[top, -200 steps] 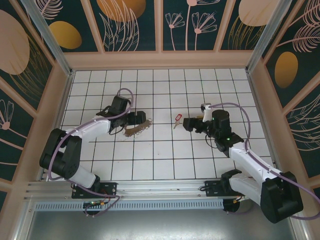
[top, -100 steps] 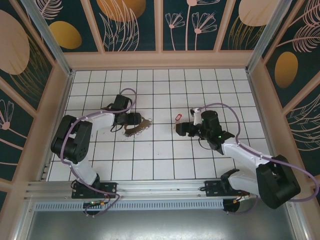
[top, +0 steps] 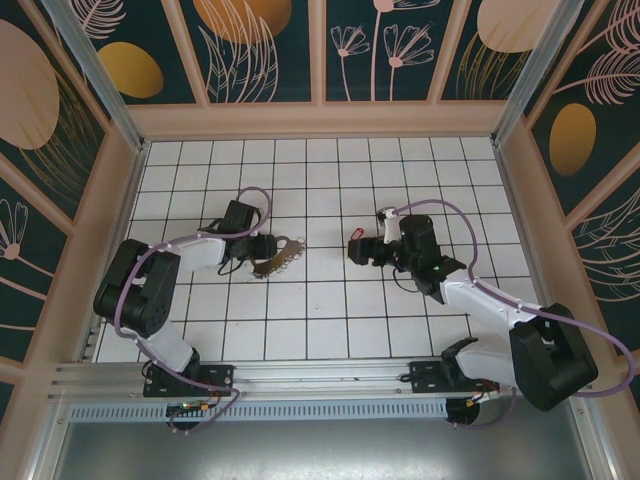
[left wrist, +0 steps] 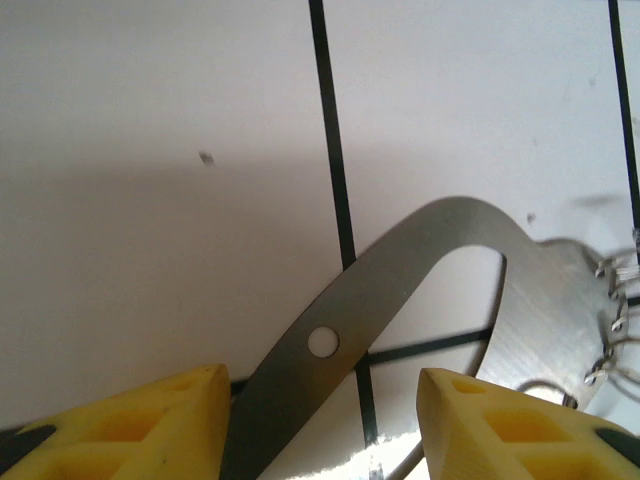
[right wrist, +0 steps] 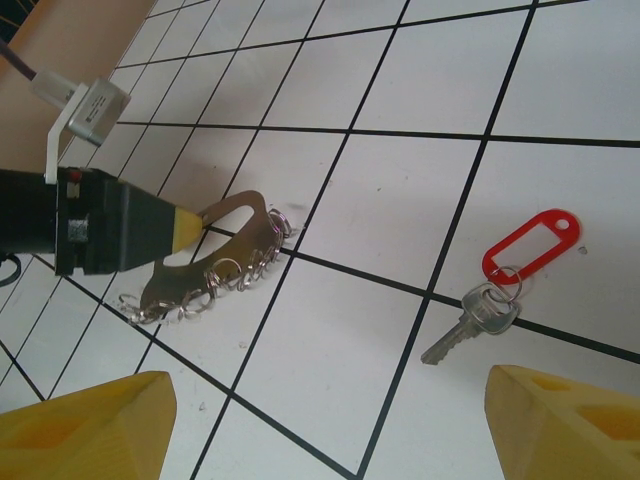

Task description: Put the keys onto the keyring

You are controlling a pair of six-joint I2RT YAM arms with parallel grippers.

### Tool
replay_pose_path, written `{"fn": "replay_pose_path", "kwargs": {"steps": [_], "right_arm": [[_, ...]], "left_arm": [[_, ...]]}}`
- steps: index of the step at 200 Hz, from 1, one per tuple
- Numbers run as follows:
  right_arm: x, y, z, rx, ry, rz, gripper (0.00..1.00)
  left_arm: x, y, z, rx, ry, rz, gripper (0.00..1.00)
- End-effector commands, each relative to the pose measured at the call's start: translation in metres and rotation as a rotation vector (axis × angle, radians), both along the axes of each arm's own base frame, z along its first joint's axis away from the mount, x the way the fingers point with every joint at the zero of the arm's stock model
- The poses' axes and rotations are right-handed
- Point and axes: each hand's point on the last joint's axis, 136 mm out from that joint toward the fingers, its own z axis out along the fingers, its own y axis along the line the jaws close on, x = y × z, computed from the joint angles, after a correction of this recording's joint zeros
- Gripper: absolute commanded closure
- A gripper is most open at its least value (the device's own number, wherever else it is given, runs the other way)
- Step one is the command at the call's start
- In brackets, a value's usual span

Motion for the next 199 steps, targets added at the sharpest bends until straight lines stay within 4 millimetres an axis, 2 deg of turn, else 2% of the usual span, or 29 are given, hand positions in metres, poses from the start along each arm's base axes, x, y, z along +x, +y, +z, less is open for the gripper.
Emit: {"fn": "replay_pose_path", "kwargs": {"steps": [1,45,69,106,123,147,173,199], "right_arm": [[0.004,0.005,0.02,0.012,-0.064,0.019,0.2],[0.0,0.009,0.021,0.015,-0.072,0.056,0.23],[-0.003,0.013,0.023,0.036,-0.075,0.085,0.25],[-0.005,0.016,0.023,0.048,-0.078,0.105,0.26],[-0.005,0.018,0.023,0.045,-0.079,0.116,0.26],[-0.004,0.019,0.022,0.036,-0.088,0.128,0.22],[-0.006,0.02,0.026,0.039,-0.105,0.146,0.13],[-0.011,0.02,0.03,0.045,-0.131,0.166,0.05]], "left_arm": [[-0.029,-0.006,-0.009,-0.022,0.079,0.002,0.5],[-0.046,-0.021,-0.003,-0.055,0.08,-0.01,0.58],[-0.051,-0.027,0.009,-0.1,0.071,-0.021,0.62],[-0.053,-0.017,0.029,-0.049,0.038,-0.038,0.61],[-0.046,-0.02,0.043,-0.045,-0.004,-0.069,0.52],[-0.031,-0.043,0.064,-0.12,-0.076,-0.155,0.43],[-0.015,-0.067,0.081,-0.172,-0.137,-0.241,0.44],[-0.001,-0.08,0.079,-0.173,-0.157,-0.304,0.5]]}}
